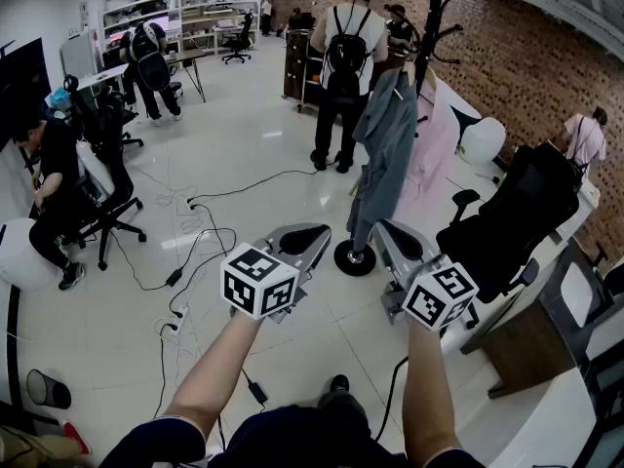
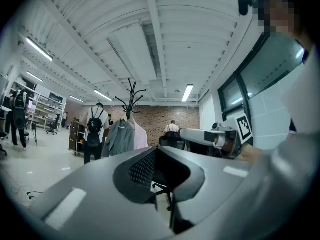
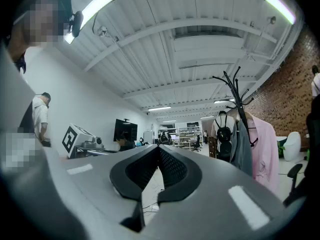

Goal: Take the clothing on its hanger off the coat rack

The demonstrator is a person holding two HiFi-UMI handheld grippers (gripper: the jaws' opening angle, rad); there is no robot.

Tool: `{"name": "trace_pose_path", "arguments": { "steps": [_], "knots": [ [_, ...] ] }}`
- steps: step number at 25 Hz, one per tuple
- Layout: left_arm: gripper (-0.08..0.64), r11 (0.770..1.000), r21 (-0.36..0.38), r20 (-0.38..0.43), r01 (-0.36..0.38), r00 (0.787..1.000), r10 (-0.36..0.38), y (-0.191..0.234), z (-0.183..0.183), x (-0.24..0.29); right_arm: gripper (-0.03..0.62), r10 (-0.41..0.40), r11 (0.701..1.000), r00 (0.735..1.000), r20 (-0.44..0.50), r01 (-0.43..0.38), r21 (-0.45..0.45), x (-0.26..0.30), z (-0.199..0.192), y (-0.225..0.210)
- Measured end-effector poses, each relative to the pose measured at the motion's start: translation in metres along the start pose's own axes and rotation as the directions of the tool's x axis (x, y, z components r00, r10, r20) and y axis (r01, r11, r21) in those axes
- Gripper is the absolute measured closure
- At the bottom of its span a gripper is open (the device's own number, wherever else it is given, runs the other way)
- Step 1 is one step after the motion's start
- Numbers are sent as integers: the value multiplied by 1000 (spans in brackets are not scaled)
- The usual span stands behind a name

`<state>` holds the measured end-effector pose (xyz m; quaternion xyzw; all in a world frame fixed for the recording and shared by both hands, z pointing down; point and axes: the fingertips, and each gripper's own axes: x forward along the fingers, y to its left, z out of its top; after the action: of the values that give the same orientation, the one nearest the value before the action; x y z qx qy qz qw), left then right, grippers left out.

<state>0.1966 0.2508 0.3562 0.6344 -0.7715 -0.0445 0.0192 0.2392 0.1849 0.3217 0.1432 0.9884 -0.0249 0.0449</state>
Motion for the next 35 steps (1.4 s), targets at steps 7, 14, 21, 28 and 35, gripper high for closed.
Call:
{"name": "trace_pose_path", "arguments": {
  "steps": [7, 14, 21, 28, 35],
  "knots": [
    [548, 1000, 6, 6, -1, 1000, 1, 27, 9, 31, 592, 6, 1000, 1000, -3, -6, 0, 25, 3, -31],
    [548, 1000, 7, 2, -10, 1000, 10, 64, 10, 63, 592, 20, 1000, 1000, 3, -20, 4, 60, 3, -65],
    [548, 999, 12, 6, -35, 999, 35, 115, 15, 112, 592, 49, 999, 999, 13, -49, 3, 106, 3, -116],
    [548, 997, 5, -3, -72, 997, 72, 169, 25, 167, 592, 95, 995, 995, 9, -95, 7, 158, 7, -173],
    [548, 996, 23, -29, -91, 995, 92, 206, 30, 207, 592, 127, 992, 992, -14, -127, 20, 202, 1, -215]
  ]
}}
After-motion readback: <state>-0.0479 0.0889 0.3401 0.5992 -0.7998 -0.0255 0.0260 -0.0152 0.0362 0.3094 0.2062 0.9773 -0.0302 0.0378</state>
